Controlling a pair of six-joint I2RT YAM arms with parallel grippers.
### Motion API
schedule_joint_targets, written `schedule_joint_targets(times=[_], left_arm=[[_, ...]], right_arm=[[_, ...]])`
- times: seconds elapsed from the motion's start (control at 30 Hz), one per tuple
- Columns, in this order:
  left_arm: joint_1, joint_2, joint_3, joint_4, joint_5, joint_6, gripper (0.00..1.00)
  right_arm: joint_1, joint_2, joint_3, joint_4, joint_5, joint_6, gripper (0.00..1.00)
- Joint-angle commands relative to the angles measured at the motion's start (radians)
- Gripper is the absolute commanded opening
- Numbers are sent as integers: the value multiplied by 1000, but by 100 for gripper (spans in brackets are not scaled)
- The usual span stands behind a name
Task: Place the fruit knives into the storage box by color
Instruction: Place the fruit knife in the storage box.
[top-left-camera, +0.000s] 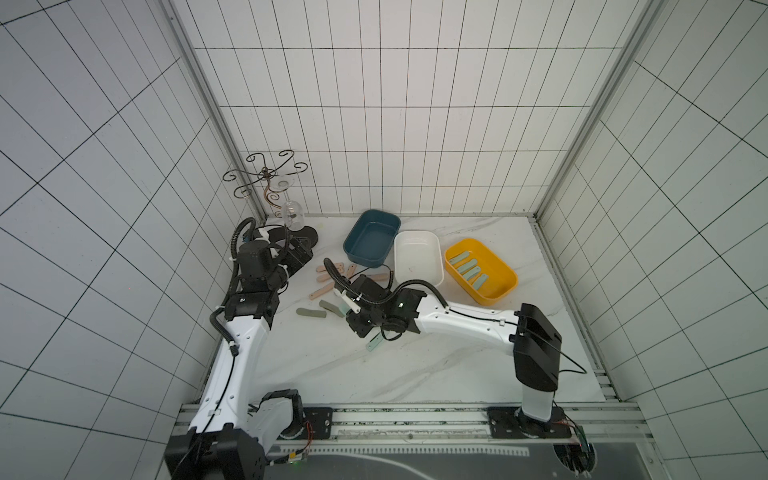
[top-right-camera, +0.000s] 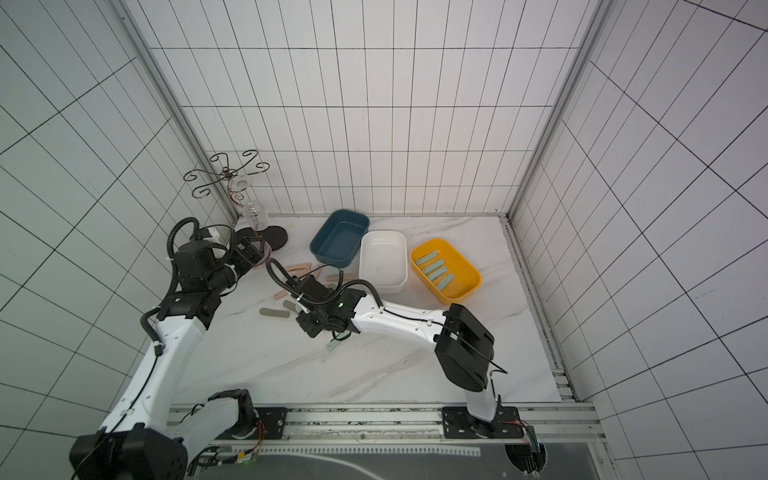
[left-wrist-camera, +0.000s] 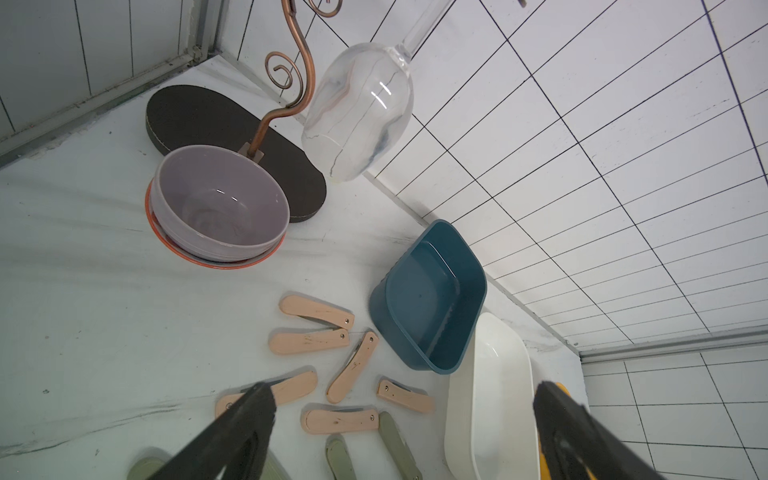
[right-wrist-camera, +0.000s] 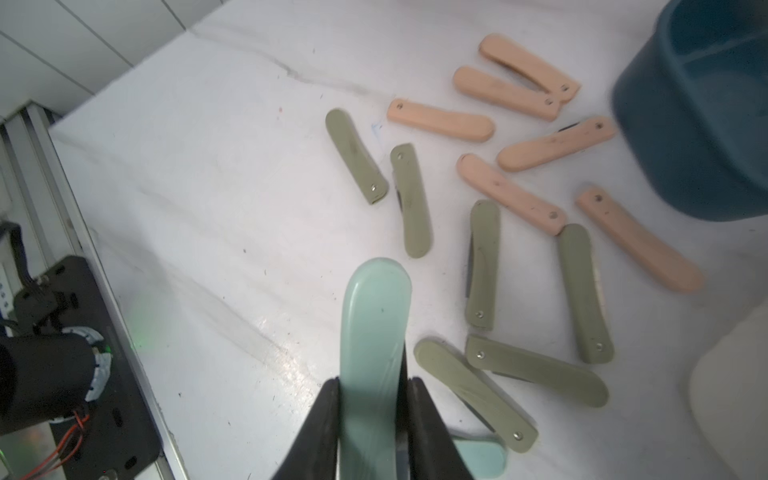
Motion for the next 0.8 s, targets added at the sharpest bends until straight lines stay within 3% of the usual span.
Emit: schedule_joint_targets(times=[0.0,0.23,0.5,0.77], left_arm=[[-4,1,39,33,42,-18,97],[-127,22,98,21,18,1,97],[-338,67,168,-2,-79,39,97],[-411,92,181,8,-97,48,97]], right_arm=[[-75,-107,-45,34,-11,44,27],[-305,-283,-135,82,-74,153,28],[-677,-432,-325,161,-166,378,28],[-931,-509,-529,203,-121,540,28]])
